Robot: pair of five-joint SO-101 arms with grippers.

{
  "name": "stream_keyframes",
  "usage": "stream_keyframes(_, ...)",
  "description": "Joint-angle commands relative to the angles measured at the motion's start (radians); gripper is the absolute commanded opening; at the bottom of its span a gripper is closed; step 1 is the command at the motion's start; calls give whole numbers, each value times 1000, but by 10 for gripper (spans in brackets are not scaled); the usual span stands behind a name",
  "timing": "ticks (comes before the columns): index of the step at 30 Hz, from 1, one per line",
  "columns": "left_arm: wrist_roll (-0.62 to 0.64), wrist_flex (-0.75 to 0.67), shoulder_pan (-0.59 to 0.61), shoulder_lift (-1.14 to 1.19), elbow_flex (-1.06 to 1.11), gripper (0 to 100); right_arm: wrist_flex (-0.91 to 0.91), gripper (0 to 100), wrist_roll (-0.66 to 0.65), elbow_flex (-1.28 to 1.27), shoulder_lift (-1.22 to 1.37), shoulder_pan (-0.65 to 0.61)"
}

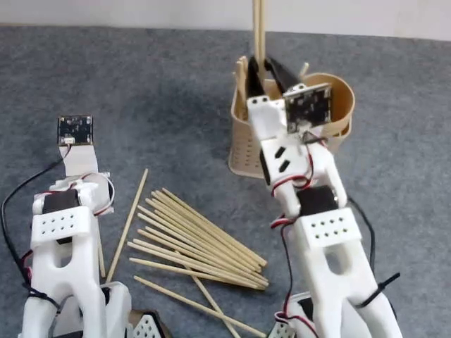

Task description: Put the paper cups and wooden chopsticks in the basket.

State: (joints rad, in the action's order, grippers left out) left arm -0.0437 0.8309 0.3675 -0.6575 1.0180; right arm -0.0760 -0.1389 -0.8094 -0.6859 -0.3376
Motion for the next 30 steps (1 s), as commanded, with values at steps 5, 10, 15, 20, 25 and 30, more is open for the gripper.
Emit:
stream_keyframes(5,9,-17,15,-33,-4,6,-25,9,32,-53,-7,24)
stream_keyframes(10,9,-17,15,-33,-4,6,-22,31,28,-81,-15,24)
stream_keyframes(15,9,-17,15,-33,-4,6,-18,121,32,-81,-18,24)
stream_keyframes(20,9,-17,15,-33,-4,6,18,120,32,-88,-137,24)
stream_keyframes(25,9,-17,15,-33,-4,6,200,120,32,-88,-302,18)
stream_keyframes(30,9,-17,15,-33,-4,6,395,119,32,-88,-429,16)
